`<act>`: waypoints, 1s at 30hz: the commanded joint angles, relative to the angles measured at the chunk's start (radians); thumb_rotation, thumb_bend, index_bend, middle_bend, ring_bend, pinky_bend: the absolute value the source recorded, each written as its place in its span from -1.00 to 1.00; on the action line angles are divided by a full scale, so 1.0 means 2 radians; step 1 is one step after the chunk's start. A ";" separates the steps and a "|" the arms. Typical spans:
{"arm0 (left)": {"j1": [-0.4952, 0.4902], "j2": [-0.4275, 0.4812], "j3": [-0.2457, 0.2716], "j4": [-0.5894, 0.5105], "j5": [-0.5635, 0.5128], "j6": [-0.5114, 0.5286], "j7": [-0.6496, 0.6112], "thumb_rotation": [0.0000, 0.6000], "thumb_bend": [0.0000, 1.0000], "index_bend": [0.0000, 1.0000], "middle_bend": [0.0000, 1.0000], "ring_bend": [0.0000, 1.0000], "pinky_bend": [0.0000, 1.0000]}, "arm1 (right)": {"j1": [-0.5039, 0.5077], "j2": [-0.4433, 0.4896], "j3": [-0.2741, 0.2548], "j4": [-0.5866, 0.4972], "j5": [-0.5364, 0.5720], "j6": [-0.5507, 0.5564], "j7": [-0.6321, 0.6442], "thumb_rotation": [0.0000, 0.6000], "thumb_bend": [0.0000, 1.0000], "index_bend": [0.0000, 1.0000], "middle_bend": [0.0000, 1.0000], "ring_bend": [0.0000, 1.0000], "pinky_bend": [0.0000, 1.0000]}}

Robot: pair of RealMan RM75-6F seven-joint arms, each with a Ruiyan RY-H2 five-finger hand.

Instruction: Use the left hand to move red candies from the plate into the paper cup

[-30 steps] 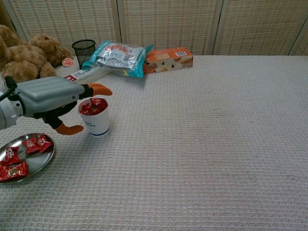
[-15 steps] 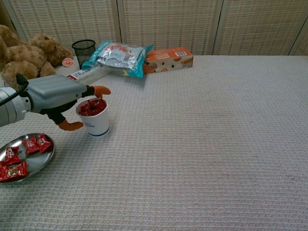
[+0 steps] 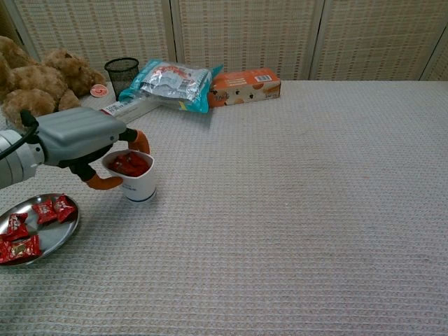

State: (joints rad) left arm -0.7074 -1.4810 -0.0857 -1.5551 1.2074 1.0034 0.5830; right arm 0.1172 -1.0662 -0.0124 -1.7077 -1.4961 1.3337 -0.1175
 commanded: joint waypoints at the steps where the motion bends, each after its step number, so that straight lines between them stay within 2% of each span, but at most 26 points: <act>1: 0.002 0.004 -0.002 -0.002 -0.001 0.004 -0.003 1.00 -0.25 -0.25 -0.30 0.51 1.00 | 0.000 0.000 0.000 0.000 0.000 0.001 0.001 1.00 -0.83 -1.00 -1.00 -1.00 -1.00; 18: 0.021 0.067 0.001 -0.028 -0.049 0.006 -0.007 1.00 -0.26 -0.26 -0.27 0.51 1.00 | 0.000 -0.001 0.000 0.000 0.002 0.000 -0.003 1.00 -0.83 -1.00 -1.00 -1.00 -1.00; 28: 0.016 0.055 0.001 -0.003 -0.061 -0.013 -0.031 1.00 -0.26 -0.33 -0.33 0.51 1.00 | 0.000 -0.002 0.000 0.000 0.002 -0.001 -0.005 1.00 -0.83 -1.00 -1.00 -1.00 -1.00; 30: 0.015 0.056 0.002 -0.002 -0.062 -0.019 -0.034 1.00 -0.26 -0.43 -0.39 0.51 1.00 | 0.000 -0.002 0.000 0.000 0.003 -0.001 -0.005 1.00 -0.83 -1.00 -1.00 -1.00 -1.00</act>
State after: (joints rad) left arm -0.6762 -1.3681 -0.0828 -1.5598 1.0824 0.9713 0.5185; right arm 0.1174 -1.0697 -0.0119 -1.7086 -1.4901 1.3311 -0.1267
